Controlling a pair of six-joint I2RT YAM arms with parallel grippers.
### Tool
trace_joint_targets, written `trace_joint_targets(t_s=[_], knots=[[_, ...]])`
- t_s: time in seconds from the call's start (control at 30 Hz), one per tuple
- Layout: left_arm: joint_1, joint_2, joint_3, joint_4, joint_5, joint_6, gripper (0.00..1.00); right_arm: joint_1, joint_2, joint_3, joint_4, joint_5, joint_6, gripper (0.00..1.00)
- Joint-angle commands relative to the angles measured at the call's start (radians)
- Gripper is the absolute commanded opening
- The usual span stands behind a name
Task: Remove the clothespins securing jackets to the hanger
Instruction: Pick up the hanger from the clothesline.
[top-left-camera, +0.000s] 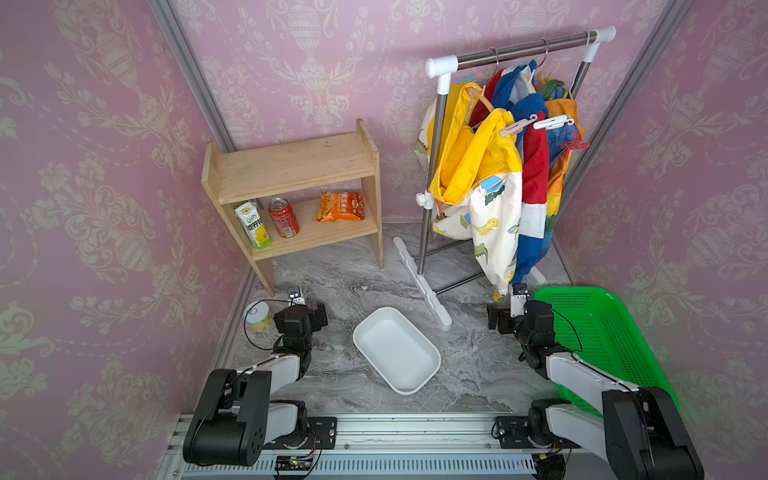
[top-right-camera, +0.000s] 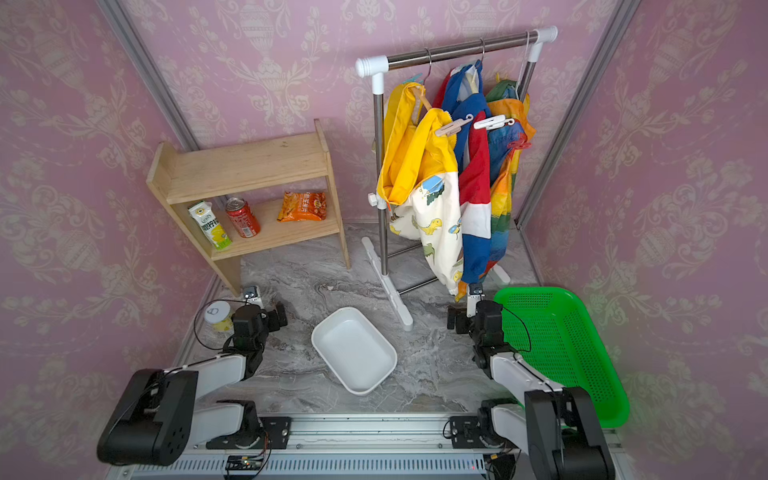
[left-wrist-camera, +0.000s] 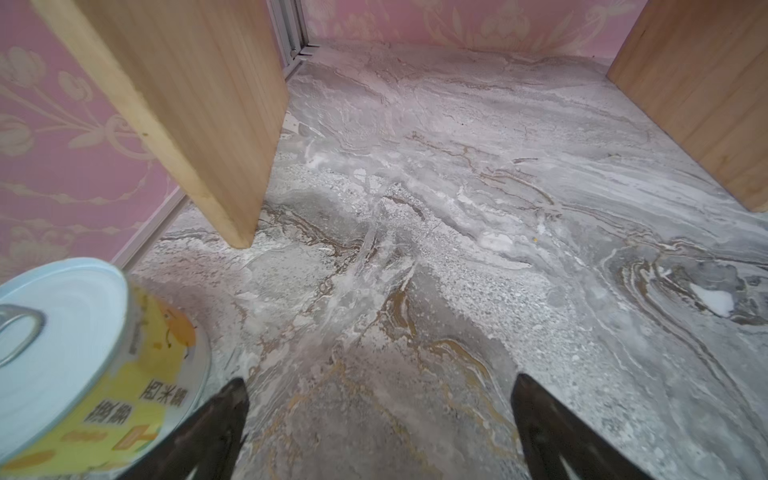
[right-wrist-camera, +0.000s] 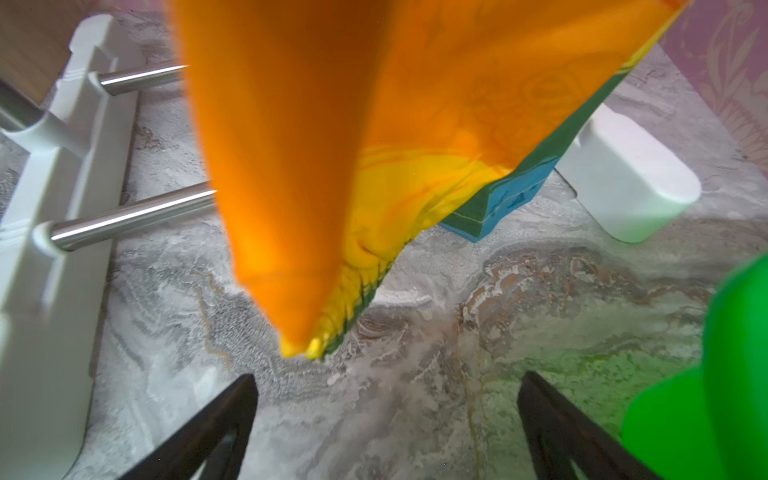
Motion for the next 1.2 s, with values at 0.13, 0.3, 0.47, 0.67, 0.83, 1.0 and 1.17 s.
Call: trace_joint_targets(t_s=[0.13, 0.3, 0.47, 0.67, 0.83, 1.0, 1.17], knots=[[0.034, 0.336, 0.114, 0.399, -0.017, 0.094, 0.99, -0.025, 0.318, 0.142, 0.325, -0.023, 0.003, 1.00], [0.034, 0.338, 0.114, 0.403, -0.018, 0.095, 0.99, -0.028, 0.317, 0.143, 0.323, -0.023, 0.003, 1.00], [0.034, 0.337, 0.114, 0.403, -0.018, 0.095, 0.99, -0.028, 0.317, 0.142, 0.323, -0.024, 0.002, 1.00], [0.034, 0.336, 0.114, 0.403, -0.018, 0.095, 0.99, -0.028, 0.316, 0.142, 0.322, -0.024, 0.003, 1.00], [0.034, 0.334, 0.116, 0.400, -0.020, 0.096, 0.99, -0.027, 0.317, 0.142, 0.323, -0.023, 0.003, 1.00], [0.033, 0.165, 0.194, 0.109, 0.012, 0.109, 0.99, -0.022, 0.240, 0.271, 0.040, 0.071, 0.026, 1.00], [0.031, -0.047, 0.305, -0.113, 0.090, 0.008, 0.99, -0.003, 0.092, 0.368, -0.206, 0.070, 0.026, 1.00]])
